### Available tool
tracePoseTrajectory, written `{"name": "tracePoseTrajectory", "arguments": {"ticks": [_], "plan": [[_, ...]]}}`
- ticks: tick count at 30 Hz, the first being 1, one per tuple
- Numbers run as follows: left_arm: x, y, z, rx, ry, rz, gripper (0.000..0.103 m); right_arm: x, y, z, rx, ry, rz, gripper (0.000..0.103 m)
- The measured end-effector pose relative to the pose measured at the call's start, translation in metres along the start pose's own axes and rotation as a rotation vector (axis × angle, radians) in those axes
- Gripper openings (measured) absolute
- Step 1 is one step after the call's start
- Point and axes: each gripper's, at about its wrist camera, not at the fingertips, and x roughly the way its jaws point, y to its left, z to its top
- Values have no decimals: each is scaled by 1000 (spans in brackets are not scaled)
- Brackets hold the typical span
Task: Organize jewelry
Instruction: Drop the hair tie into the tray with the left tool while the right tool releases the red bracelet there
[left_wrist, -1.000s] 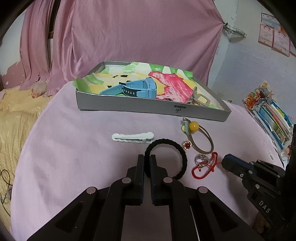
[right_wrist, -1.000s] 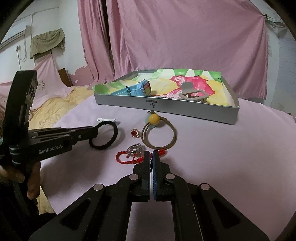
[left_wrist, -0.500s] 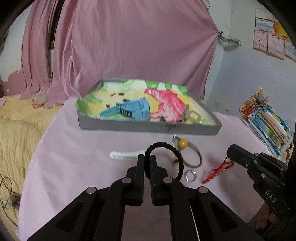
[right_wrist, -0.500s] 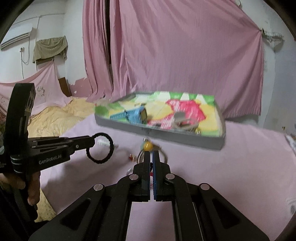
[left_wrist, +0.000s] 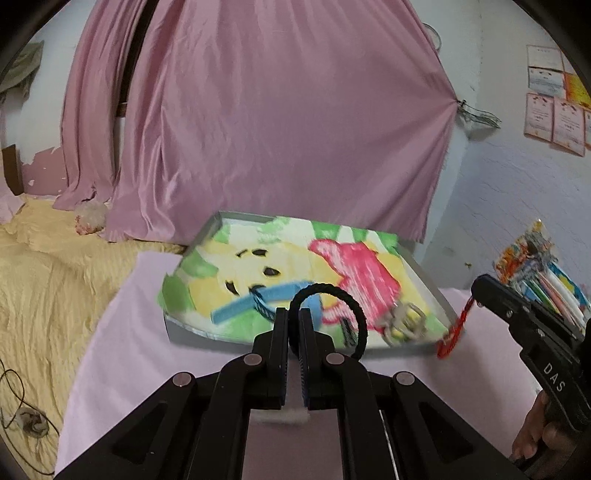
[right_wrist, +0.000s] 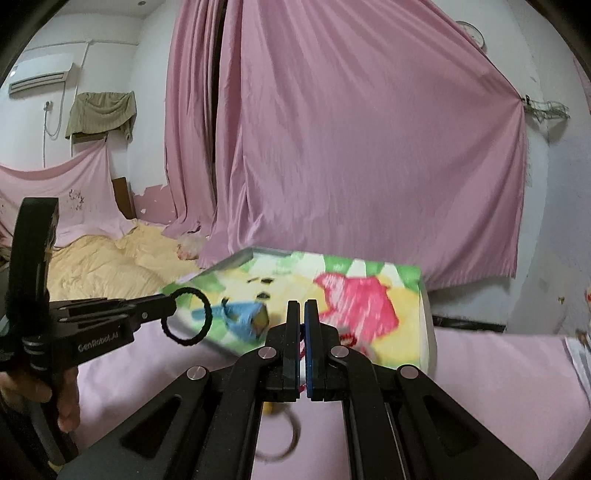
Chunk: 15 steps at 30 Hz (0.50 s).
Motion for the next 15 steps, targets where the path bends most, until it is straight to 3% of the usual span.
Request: {"name": "tracePoseTrajectory", "arguments": {"ticks": [7, 15], "plan": [[34, 15, 9, -24, 35, 43, 5, 44, 13, 11, -26, 33, 6, 2], [58, 28, 2, -52, 83, 63, 5, 79, 11, -7, 7, 129, 22, 2]]}}
